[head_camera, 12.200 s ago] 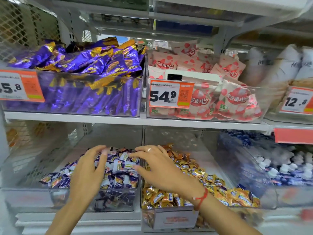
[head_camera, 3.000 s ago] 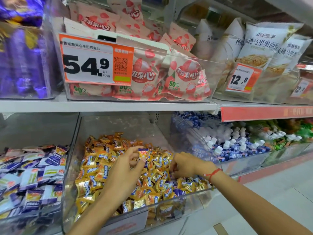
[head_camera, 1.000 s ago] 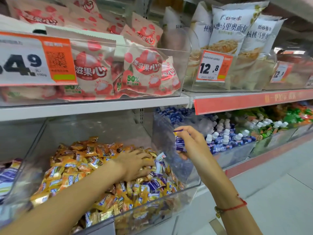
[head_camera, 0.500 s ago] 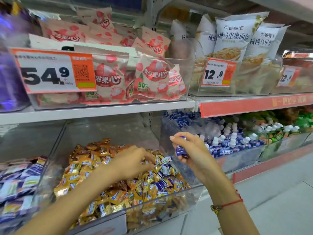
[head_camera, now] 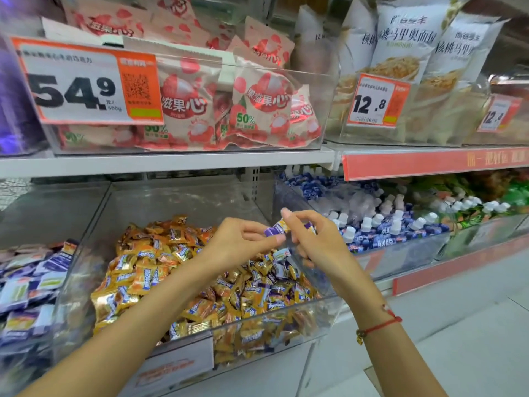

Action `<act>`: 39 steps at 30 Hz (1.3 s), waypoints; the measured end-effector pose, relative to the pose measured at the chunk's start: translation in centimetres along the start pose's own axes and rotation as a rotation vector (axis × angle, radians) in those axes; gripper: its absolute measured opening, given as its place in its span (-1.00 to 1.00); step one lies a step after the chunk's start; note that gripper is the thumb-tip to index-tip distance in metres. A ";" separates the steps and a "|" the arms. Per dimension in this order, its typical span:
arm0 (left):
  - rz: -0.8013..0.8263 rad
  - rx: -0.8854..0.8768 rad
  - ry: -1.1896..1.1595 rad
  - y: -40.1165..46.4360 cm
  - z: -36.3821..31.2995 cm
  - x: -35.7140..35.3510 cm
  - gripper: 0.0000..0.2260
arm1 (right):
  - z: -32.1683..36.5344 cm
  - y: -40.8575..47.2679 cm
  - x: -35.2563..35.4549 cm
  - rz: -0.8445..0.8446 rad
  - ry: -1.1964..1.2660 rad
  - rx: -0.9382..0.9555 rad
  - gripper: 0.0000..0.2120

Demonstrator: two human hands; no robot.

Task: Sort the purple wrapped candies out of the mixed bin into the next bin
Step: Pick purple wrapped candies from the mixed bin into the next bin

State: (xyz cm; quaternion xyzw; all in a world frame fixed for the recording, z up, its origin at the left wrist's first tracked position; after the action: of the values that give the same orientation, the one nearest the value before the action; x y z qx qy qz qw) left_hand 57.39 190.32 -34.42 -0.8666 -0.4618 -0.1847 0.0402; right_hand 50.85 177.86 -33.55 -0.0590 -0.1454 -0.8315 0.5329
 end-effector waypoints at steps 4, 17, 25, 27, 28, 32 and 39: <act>0.046 0.052 -0.142 -1.1 -0.6 -1.5 -0.83 | -0.4 0.2 0.3 -0.049 0.047 -0.028 -0.65; -0.047 0.151 0.966 2.9 6.6 5.6 -0.60 | 0.1 0.2 -1.4 0.067 0.154 -0.034 -0.78; -0.075 0.096 1.056 5.0 6.1 4.6 -0.75 | -0.7 0.3 -1.3 0.065 0.131 -0.099 -0.53; -0.124 0.054 1.000 4.7 6.3 4.7 -0.86 | -1.4 0.3 -1.6 0.094 0.142 -0.140 -0.55; -0.160 0.029 0.969 4.4 6.1 4.9 -0.89 | -1.6 0.4 -1.7 0.113 0.113 -0.143 -0.57; -0.269 -0.066 0.585 2.6 3.7 6.4 -0.89 | -1.3 0.7 -2.5 0.160 -0.005 -0.046 -0.71; -0.041 -0.124 -0.059 -0.2 -1.9 2.6 -0.66 | 1.2 0.4 -2.3 0.107 -0.025 0.192 -0.76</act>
State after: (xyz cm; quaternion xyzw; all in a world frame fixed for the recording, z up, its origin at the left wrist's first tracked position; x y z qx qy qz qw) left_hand 57.94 192.02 -31.74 -0.8629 -0.4680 -0.1882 -0.0309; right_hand 52.11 180.06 -32.94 -0.0256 -0.2277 -0.7832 0.5780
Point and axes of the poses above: each hand's wrist, its own y-axis towards the middle knuckle, its own x-axis out of the back of the hand, z = x × y, the point moved 9 cm from there along y, towards the middle knuckle, and after that the axes turned 2 degrees about x, right-handed, at the moved point
